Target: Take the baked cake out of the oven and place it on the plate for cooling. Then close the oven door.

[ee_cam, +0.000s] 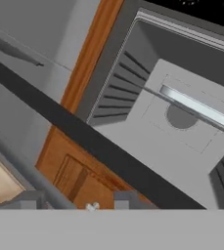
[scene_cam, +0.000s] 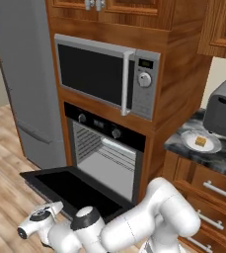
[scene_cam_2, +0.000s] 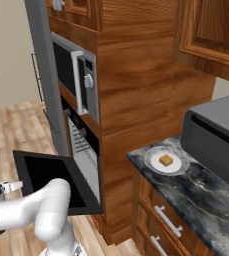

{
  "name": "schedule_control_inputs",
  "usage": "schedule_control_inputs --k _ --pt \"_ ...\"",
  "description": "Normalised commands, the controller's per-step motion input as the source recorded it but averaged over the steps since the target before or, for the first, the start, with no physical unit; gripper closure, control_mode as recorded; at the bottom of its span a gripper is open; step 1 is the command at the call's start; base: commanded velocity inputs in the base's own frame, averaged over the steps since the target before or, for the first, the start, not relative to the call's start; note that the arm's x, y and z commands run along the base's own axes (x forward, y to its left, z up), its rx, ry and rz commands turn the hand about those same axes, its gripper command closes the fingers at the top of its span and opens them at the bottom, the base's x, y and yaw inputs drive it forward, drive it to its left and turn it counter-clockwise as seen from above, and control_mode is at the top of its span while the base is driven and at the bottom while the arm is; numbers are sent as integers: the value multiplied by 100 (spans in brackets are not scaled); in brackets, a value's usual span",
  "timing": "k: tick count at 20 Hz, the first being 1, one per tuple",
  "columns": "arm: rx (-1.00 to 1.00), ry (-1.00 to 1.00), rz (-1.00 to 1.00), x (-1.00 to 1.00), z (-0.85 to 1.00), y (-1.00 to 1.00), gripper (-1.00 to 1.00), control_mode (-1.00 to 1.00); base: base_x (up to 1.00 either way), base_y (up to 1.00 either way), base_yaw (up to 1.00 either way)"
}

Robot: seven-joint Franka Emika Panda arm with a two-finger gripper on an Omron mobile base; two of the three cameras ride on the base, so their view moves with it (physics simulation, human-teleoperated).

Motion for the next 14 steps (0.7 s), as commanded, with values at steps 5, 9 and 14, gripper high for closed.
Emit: schedule_control_inputs --k 5,9,14 --pt "-24 -50 -57 1 -100 -73 -100 -100 0 0 0" --pt "-20 -48 -51 22 -100 -83 -100 -100 0 0 0" --pt "-17 -38 -34 77 -96 -96 -100 -100 0 0 0"
